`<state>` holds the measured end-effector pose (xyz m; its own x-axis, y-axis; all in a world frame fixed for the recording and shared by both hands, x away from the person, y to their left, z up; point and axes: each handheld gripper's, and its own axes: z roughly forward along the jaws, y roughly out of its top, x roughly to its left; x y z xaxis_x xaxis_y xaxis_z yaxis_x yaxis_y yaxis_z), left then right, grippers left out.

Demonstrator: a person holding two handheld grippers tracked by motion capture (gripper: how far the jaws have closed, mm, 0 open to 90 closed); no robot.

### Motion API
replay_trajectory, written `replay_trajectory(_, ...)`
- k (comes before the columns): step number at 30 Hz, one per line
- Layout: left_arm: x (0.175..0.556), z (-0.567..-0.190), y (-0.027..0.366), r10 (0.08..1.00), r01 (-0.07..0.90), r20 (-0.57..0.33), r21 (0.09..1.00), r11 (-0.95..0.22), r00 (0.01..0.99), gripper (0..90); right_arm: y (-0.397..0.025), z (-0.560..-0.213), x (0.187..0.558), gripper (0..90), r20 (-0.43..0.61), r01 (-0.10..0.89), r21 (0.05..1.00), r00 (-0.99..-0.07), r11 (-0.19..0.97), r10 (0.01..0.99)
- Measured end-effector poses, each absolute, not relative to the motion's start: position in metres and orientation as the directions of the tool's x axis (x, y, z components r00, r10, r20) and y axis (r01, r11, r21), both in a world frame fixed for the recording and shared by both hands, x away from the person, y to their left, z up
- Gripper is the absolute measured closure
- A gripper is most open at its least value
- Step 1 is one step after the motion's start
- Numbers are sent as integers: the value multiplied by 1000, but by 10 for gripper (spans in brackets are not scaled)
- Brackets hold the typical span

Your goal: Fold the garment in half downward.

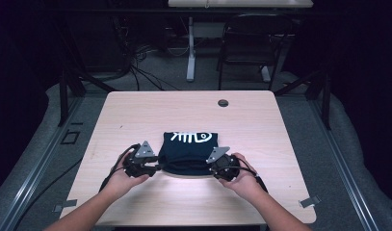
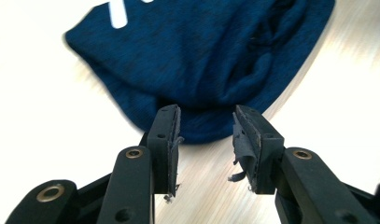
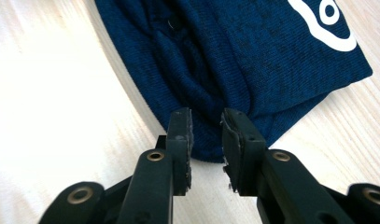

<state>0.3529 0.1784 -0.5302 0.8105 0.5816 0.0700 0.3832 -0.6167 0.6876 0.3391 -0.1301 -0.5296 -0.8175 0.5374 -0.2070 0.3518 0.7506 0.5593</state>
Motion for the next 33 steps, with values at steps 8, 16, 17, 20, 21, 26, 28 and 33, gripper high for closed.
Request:
replay_trajectory(8, 339, -532, 204, 639, 435, 16, 719, -542, 769, 591, -139, -521, 320, 702, -219, 337, 590, -808, 733, 547)
replay_trajectory(16, 317, -548, 218, 664, 479, -35, 721, -500, 747, 570, -148, -530, 296, 688, -223, 342, 609, -792, 716, 568)
replay_trajectory(17, 314, -550, 219, 668, 482, -39, 723, -494, 743, 569, -149, -532, 293, 687, -210, 349, 621, -789, 702, 578)
replay_trajectory(20, 306, -553, 219, 669, 477, -30, 724, -498, 743, 563, -152, -535, 285, 680, -175, 367, 640, -787, 676, 592)
replay_trajectory(21, 304, -554, 219, 668, 476, -29, 724, -499, 744, 562, -152, -536, 282, 678, -166, 372, 642, -786, 671, 596)
replay_trajectory(26, 298, -557, 215, 667, 480, -46, 732, -484, 744, 554, -155, -541, 273, 664, -145, 387, 656, -779, 649, 611)
replay_trajectory(28, 297, -559, 213, 663, 477, -49, 733, -485, 747, 554, -156, -543, 271, 661, -138, 387, 664, -777, 640, 614)
replay_trajectory(33, 297, -564, 208, 652, 471, -57, 739, -482, 756, 550, -156, -552, 272, 659, -119, 397, 667, -779, 631, 616)
